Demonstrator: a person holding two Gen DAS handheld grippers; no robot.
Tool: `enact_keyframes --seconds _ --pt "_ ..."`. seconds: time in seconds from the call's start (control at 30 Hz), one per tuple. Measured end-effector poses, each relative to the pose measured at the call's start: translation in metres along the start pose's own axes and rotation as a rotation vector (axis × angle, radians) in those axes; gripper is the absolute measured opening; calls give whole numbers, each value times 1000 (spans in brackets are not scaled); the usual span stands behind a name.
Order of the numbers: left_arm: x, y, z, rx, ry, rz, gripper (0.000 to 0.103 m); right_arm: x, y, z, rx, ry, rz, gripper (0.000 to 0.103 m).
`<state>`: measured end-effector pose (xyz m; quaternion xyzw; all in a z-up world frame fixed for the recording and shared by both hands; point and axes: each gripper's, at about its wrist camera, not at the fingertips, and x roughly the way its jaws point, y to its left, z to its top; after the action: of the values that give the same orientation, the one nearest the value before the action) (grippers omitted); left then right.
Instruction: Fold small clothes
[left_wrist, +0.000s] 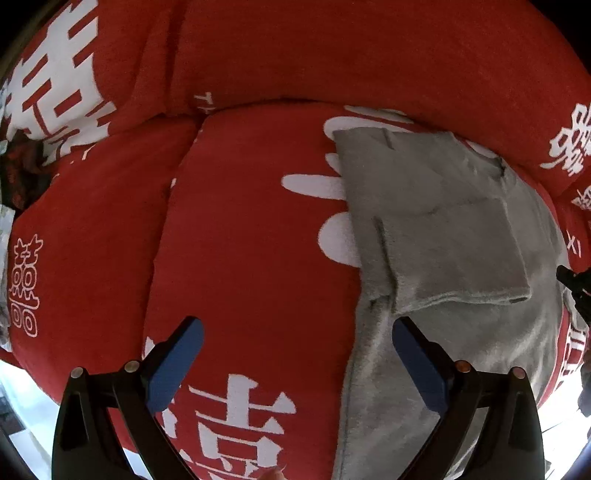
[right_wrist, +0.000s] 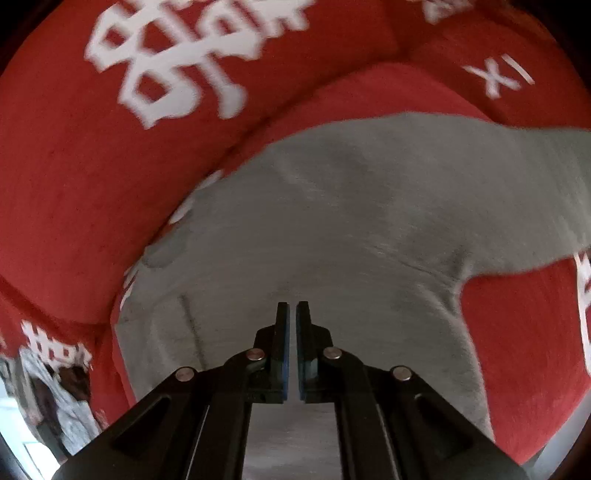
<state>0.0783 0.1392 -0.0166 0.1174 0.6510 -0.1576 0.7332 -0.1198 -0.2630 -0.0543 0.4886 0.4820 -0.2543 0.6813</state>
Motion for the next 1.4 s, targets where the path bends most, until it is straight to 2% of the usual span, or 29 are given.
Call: enact_keyframes --seconds 0.13,0.23,0.3,0.4,0.63,0.77,0.93,1.0,1.17,1.2,1.23,1.27,1.33,1.37,1.4 --pt "3 -11 -1 41 6 40 102 -6 -23 -1 80 11 14 5" --pt "7 -17 -2 48 24 35 102 -11 -35 -1 111 11 12 18" --pt "10 -21 -2 51 45 -2 102 -17 -40 -1 116 -1 14 35" --pt "10 -29 -2 37 44 -30 102 -28 -36 -4 73 -15 11 39" --pt "16 -44 11 -6 14 -48 102 -20 50 -26 -313 1 1 39" --pt "16 -46 16 -11 3 -40 102 -3 89 -43 -449 55 27 39" --pt "17 -22 13 -85 -7 10 102 20 153 -93 -786 109 45 39" --pt "17 -8 11 -120 -1 25 102 37 178 -109 -875 119 44 39" --pt "11 27 5 -186 6 50 102 96 209 -138 -959 261 45 43" --pt "10 33 4 -191 8 58 102 101 212 -148 -995 262 39 48" --pt "9 40 2 -198 15 70 102 101 215 -156 -1046 214 24 48" --pt "10 44 2 -203 21 77 102 101 219 -160 -1077 193 -1 46" --pt "11 52 1 -218 33 88 102 101 220 -156 -1058 183 -38 8" --pt "11 53 1 -224 38 89 102 100 218 -149 -1010 192 -32 4" --pt "11 54 2 -229 41 87 102 97 214 -141 -942 204 -3 4"
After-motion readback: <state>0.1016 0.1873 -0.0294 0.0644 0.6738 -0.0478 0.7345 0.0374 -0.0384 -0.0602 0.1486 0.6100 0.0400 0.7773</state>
